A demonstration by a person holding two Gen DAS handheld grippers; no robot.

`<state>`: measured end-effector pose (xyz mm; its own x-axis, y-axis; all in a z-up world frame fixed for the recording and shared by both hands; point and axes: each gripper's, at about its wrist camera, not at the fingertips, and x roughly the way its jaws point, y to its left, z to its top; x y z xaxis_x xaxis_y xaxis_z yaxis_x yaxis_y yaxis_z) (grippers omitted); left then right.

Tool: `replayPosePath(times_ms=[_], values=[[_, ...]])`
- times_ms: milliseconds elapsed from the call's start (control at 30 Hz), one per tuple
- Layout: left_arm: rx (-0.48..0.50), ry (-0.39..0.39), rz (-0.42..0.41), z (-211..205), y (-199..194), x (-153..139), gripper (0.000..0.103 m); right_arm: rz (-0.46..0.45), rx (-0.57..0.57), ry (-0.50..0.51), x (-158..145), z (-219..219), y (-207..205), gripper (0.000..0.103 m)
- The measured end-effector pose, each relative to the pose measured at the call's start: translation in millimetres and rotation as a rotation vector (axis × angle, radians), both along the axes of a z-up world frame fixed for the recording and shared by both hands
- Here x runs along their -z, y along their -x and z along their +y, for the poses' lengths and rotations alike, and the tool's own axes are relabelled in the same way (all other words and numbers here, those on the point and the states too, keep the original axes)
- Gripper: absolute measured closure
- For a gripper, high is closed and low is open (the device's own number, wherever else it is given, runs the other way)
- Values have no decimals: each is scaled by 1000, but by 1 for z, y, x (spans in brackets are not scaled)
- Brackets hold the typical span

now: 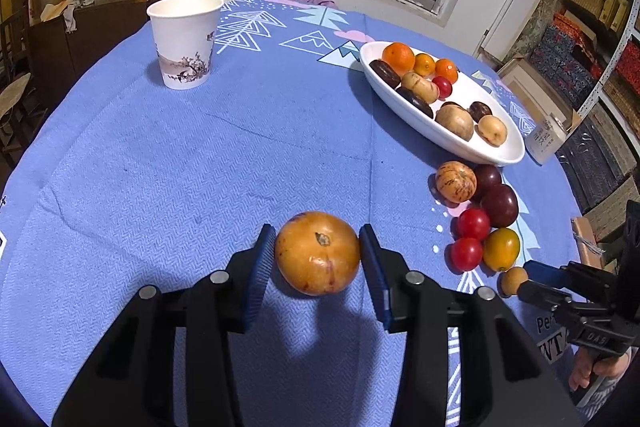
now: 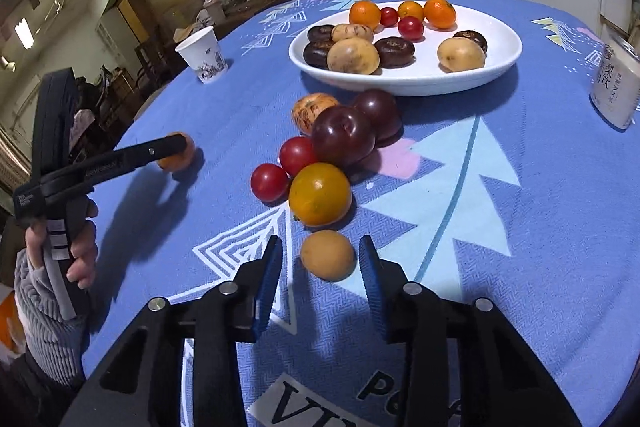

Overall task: Organize fruits
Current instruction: 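Grasp the small tan round fruit with the right tool while the left tool holds its fruit, then place both held fruits on the white plate and open both tools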

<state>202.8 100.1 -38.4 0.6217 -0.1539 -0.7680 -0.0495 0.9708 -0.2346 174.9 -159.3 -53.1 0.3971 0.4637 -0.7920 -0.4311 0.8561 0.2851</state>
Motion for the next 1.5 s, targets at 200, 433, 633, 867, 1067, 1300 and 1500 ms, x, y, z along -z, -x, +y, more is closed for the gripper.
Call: replayPosePath(times_ms=[200,433,633,867,1067,1300,1500], values=[[8,-8,10,-3,-2,3,60,22,2,10,7,2,-2,68],[22,-27,13,-7,-3,6,60,30,-3,-13,8,0,-1,74],[35,37,4,-8,-2,-2,60,-7,22,-62,-7,-11,1,74],[129,-37,-62,-60,-44,-60,60,-142,185,-133,-75,-51,-34,74],[219,0,-76,-120,-102,-86,60,-139,289,-127,-83,-57,-105,74],[198,6,-12,-150,-192,-67,60,-82,358,-80,-49,-53,-180,74],[177,18,41,-148,-240,-36,60,-66,396,-51,-31,-54,-217,74]])
